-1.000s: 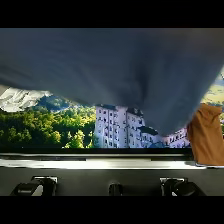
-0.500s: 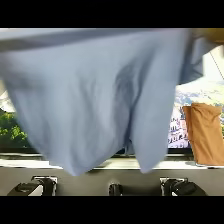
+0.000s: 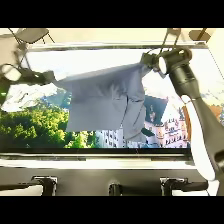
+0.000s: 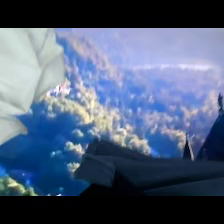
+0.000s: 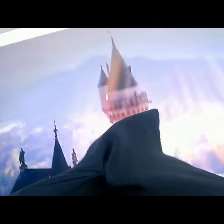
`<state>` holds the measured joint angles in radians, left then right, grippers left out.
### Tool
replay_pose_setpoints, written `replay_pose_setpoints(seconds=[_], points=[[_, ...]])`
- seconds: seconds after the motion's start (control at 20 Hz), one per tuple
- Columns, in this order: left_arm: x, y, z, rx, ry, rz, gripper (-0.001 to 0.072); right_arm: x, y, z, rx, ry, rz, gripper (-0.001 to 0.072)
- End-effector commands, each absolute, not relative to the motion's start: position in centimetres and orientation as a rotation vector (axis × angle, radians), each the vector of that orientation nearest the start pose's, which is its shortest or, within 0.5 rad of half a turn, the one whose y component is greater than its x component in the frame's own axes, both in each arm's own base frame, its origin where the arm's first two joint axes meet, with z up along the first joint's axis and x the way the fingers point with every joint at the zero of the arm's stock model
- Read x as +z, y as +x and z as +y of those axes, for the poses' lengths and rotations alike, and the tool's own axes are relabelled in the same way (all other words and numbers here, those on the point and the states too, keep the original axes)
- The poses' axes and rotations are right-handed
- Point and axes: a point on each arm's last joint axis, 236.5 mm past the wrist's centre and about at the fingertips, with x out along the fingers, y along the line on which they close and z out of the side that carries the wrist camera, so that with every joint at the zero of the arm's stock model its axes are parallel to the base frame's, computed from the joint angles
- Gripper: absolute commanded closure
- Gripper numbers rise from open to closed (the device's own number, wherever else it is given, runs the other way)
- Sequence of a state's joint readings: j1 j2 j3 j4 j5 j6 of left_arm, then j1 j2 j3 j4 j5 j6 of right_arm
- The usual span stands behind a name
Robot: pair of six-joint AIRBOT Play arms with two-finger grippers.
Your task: Fold the shirts.
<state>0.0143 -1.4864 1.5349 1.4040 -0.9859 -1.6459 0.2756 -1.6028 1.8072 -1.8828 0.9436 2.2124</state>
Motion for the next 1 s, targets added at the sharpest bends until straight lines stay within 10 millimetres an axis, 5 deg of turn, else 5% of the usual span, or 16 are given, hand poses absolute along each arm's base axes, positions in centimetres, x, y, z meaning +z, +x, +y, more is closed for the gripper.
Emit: replay_pose_setpoints(seconds=[0.0, 0.15, 0.2, 0.25, 0.3, 0.45, 0.55, 0.65, 0.8, 0.95], points=[[0.0, 49.2, -4.7, -0.067, -0.251, 1.197, 0.0679, 7.3, 55.7, 12.0, -0.136, 0.347, 0.901, 0.066], [-2.3, 47.4, -8.8, -0.152, -0.329, 1.316, 0.0672, 6.1, 55.4, 12.4, -0.135, 0.363, 0.937, 0.0657], [-2.0, 47.4, -9.7, -0.175, -0.367, 1.316, 0.0497, 6.5, 55.2, 12.1, -0.142, 0.366, 0.938, 0.0553], [-1.4, 47.5, -10.0, -0.185, -0.392, 1.315, 0.0226, 7.4, 54.9, 11.5, -0.143, 0.386, 0.938, 0.0299], [-0.5, 47.3, -9.4, -0.188, -0.39, 1.326, 0.0132, 8.8, 54.6, 10.7, -0.132, 0.411, 0.932, 0.0261], [2.8, 45.4, -5.2, -0.242, -0.321, 1.391, 0.0134, 15.4, 52.9, 5.6, -0.052, 0.466, 0.869, 0.0277], [3.4, 43.2, -2.0, -0.207, -0.36, 1.45, 0.0161, 16.7, 50.2, 0.2, -0.079, 0.47, 0.907, 0.0278], [2.3, 40.3, 0.0, -0.167, -0.422, 1.523, 0.0324, 13.9, 45.3, -3.2, -0.102, 0.486, 1.126, 0.0348], [-2.9, 34.5, -1.0, -0.179, -0.483, 1.667, 0.0313, 8.5, 38.8, -4.1, -0.069, 0.486, 1.436, 0.0351], [-7.0, 31.4, -4.7, -0.269, -0.628, 1.715, 0.0312, 4.4, 36.3, -2.1, -0.008, 0.504, 1.575, 0.0351]])
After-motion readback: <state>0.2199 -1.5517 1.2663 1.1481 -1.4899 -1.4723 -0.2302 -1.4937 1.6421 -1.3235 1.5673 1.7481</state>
